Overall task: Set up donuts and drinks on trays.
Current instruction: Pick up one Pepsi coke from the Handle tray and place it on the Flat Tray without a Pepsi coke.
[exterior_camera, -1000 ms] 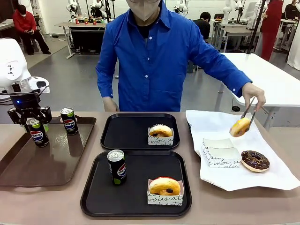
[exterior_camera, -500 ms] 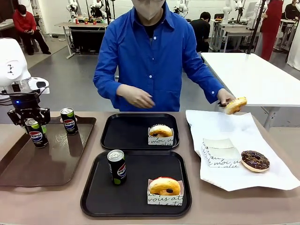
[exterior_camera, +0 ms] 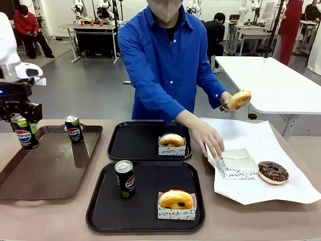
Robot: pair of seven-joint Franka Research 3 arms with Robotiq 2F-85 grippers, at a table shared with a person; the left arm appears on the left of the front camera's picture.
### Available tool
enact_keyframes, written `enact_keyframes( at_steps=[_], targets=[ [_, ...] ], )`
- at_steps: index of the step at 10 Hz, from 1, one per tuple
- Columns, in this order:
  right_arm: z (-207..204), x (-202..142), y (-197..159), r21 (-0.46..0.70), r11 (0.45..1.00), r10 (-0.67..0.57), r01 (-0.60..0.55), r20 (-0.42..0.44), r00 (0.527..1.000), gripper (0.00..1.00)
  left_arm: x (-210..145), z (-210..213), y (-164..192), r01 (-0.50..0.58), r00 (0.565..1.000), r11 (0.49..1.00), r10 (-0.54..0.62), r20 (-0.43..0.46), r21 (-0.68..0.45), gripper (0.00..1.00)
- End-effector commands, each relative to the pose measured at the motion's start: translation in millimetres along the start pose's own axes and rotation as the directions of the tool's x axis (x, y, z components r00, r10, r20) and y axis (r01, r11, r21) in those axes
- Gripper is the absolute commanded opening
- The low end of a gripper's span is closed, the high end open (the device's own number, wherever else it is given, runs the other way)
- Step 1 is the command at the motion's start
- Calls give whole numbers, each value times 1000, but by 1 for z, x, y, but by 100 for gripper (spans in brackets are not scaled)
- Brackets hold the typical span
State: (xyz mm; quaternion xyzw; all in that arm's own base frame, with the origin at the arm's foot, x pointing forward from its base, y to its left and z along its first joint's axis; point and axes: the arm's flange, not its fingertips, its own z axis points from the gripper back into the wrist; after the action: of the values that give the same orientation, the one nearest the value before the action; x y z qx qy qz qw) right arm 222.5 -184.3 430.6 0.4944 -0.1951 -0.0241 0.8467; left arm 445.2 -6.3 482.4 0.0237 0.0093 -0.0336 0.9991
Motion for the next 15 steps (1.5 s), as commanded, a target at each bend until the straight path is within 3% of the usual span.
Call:
enact_keyframes(
  at_steps=[1, 4, 7, 8, 11, 15],
  targets=[
    [0, 0, 0, 9, 1000, 6, -6, 0, 1000, 100, -38, 16, 0, 47, 997, 999, -46, 59, -15, 0],
    [0, 0, 0, 9, 1000, 6, -6, 0, 1000, 100, -56, 19, 14, 15, 998, 1000, -14, 67, -20, 0],
    [0, 0, 0, 9, 1000, 6, -6, 0, 1000, 100, -48, 26, 0, 33, 998, 999, -33, 59, -8, 0],
    [0, 0, 0, 9, 1000, 6, -6, 0, 1000, 100, -53, 22, 4, 27, 998, 1000, -26, 53, -11, 58],
    [0, 0, 0, 9, 1000, 6, -6, 0, 1000, 100, -34, 42, -32, 23, 990, 996, -11, 141, -83, 58],
    [0, 0, 0, 9, 1000, 6, -6, 0, 1000, 100, -1, 50, -104, 127, 976, 989, -109, 190, -81, 58]
  ],
)
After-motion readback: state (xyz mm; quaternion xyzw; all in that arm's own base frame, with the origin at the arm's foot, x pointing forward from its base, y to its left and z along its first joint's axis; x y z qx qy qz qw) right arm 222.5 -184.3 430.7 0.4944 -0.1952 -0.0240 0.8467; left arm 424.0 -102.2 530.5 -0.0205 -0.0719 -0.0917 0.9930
